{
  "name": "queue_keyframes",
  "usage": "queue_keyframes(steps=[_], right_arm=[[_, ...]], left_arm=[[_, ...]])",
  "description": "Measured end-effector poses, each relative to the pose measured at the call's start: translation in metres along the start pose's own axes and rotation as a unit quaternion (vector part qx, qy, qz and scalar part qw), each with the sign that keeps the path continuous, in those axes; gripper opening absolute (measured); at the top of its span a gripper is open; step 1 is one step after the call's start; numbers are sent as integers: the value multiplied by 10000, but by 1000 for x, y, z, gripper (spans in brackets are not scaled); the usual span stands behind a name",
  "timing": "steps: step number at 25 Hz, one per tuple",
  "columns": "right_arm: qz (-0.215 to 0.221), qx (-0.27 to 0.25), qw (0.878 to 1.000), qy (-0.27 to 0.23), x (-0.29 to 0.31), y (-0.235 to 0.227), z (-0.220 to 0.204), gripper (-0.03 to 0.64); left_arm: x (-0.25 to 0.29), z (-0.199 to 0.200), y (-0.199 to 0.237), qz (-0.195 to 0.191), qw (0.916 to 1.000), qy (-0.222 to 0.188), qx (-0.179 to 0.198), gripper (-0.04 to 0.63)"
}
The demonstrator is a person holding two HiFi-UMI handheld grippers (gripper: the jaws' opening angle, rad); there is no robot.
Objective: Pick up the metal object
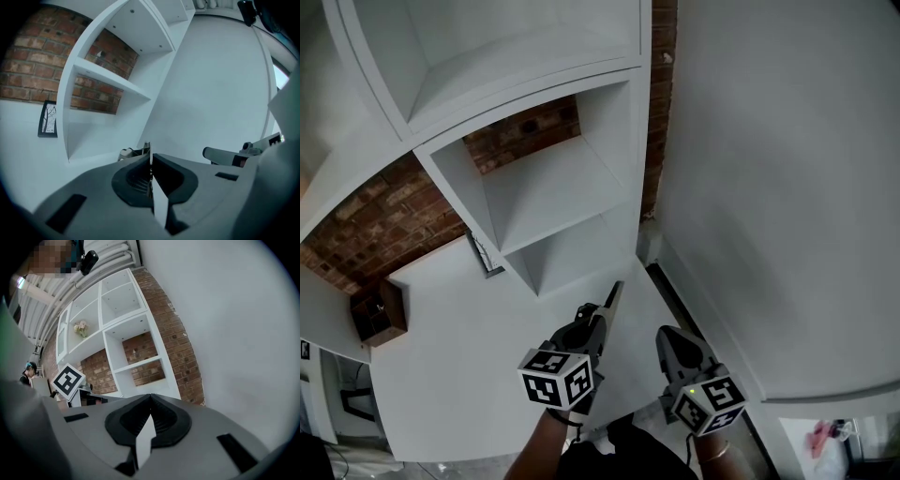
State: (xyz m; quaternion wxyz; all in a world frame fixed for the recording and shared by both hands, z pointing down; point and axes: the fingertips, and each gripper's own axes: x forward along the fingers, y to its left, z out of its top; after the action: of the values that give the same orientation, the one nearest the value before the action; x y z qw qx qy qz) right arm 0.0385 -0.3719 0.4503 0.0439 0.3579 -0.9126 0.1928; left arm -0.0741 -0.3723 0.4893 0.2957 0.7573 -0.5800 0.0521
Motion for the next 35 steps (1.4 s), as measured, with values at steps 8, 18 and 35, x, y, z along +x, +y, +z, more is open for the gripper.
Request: queue_keyframes(steps=[8, 18, 35], right_arm=[[147, -260, 9994, -157, 2, 8, 19, 5], [319, -542, 9974, -361, -3, 25, 33, 5], [6, -992, 9933, -590, -23, 60, 42, 5]], left_arm=[[-29, 37, -11, 285, 9968, -494, 564, 11], [-67, 64, -19, 708, 9851, -1036, 1178, 11], [-121, 69, -20, 681, 9758, -1450, 1487, 11]])
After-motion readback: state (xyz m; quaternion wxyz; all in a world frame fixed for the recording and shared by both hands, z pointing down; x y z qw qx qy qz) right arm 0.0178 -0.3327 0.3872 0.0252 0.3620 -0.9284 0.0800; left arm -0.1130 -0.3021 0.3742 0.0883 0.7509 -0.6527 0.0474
